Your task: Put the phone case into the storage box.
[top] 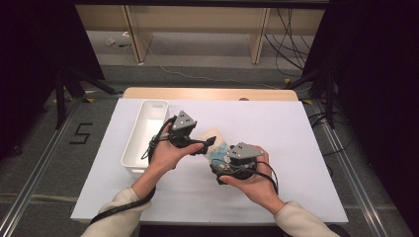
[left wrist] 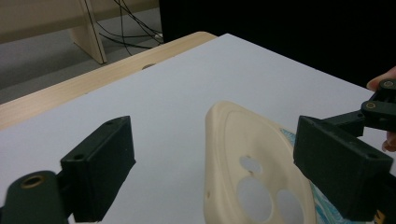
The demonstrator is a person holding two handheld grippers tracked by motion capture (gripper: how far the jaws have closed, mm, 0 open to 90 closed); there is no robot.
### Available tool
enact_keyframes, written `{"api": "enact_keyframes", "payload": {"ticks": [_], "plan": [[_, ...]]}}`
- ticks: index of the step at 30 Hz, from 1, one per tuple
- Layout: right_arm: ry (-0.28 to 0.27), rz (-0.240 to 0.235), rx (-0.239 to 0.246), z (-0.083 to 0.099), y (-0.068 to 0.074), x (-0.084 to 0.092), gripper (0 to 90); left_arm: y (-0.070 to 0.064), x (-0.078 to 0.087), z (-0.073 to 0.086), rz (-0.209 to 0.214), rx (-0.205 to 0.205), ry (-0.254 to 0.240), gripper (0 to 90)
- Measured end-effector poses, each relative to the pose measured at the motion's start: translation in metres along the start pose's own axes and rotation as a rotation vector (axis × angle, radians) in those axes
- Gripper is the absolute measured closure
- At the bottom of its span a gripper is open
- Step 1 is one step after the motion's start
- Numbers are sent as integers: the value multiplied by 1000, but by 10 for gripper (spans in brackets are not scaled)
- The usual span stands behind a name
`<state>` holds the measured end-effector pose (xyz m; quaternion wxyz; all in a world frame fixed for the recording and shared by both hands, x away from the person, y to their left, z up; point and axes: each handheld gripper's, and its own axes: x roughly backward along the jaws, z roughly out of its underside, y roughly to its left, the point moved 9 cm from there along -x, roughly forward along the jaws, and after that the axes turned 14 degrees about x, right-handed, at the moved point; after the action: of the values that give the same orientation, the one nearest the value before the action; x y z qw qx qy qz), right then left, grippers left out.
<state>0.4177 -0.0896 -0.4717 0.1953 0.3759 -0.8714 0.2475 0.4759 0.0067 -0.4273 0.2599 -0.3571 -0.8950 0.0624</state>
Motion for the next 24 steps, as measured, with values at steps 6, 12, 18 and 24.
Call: {"api": "enact_keyframes", "payload": {"ticks": [6,12,18,24], "plan": [[-7,1,10,-2,1,0,115,-1,-3,1,7,5,8,151],[-7,0,18,-2,3,0,115,2,-5,3,-12,20,17,164],[-5,0,24,-2,4,0,115,1,-6,5,-1,36,24,186],[-8,2,23,-3,3,0,115,0,-7,5,6,45,24,205]]}}
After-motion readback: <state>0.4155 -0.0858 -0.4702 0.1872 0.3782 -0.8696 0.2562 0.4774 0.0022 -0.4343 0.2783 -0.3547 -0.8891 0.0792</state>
